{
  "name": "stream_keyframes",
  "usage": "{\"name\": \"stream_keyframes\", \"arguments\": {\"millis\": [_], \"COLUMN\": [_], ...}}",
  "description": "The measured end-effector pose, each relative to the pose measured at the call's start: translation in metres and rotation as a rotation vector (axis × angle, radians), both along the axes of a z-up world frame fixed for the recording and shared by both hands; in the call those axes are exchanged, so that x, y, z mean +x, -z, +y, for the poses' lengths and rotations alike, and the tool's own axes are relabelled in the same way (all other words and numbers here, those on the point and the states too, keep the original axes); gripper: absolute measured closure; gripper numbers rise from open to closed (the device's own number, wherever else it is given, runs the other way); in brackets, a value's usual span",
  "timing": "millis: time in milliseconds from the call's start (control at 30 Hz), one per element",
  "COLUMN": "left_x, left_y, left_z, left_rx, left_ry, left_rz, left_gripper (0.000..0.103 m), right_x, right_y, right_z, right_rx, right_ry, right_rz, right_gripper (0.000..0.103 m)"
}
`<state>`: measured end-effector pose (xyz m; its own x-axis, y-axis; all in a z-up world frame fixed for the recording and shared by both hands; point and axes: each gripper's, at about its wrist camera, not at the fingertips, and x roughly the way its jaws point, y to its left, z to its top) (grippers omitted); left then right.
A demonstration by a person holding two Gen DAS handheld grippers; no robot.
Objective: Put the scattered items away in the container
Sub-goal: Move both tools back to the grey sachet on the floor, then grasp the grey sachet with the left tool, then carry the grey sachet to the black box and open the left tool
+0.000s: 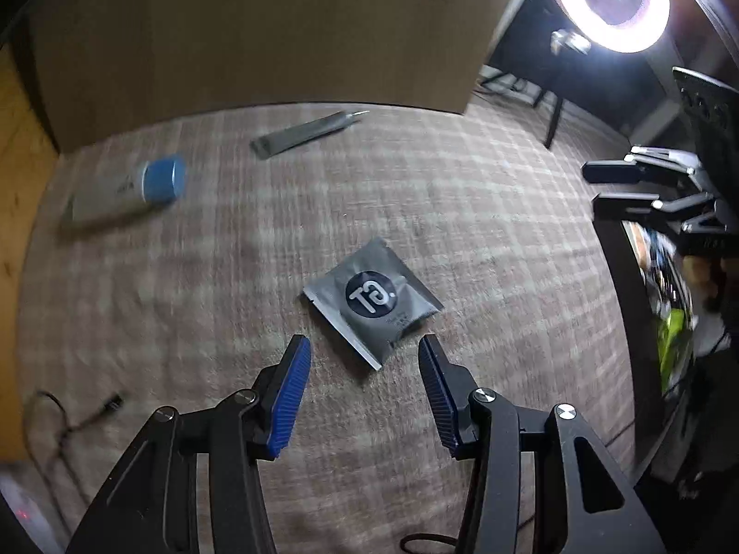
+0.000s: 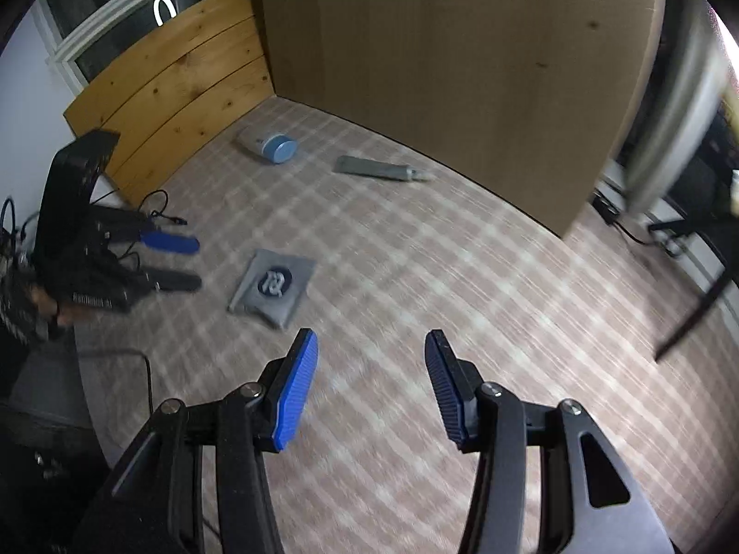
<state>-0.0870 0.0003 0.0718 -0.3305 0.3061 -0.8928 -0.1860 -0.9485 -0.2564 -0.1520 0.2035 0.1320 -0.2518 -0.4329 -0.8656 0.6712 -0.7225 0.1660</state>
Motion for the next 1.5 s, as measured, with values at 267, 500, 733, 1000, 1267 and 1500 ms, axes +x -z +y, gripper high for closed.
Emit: {"name": "stream_keyframes", "arguments": {"millis": [267,500,733,1000,1267,1500], "left_x": [-0.005,-0.002,-0.004,-0.009,-0.014,-0.01], "left_y": [0.022,0.04,0.053,0.056,0.059,0.057], "left_z": [-0.001,-0.004,-0.009,-0.003,0.001,0.005], "left_rx": [0.065,0.097,0.142,0.158,0.187,0.2], "left_ry": [-0.072,-0.135,-0.187,-0.194,-0.206,-0.21], "left_rz": [-0.038,-0.067,-0.095,-0.077,-0.07,-0.063], "left_gripper": [0.057,0.059,0.069,0.071,0.097,0.103], "right_x": [-0.03,-0.025,-0.023,-0.014,-0.01,0.003], "right_y": [0.032,0.072,0.087,0.105,0.114,0.099], "right_z": [-0.049,-0.066,-0.07,-0.067,-0.063,-0.047], "right_rx": [-0.039,-0.071,-0.115,-0.19,-0.262,-0.316], "right_ry": [-0.024,-0.01,0.036,0.109,0.145,0.169], "right_rz": [-0.104,-0.219,-0.275,-0.315,-0.393,-0.369], "right_gripper": [0.055,0.057,0.062,0.064,0.09,0.095]}}
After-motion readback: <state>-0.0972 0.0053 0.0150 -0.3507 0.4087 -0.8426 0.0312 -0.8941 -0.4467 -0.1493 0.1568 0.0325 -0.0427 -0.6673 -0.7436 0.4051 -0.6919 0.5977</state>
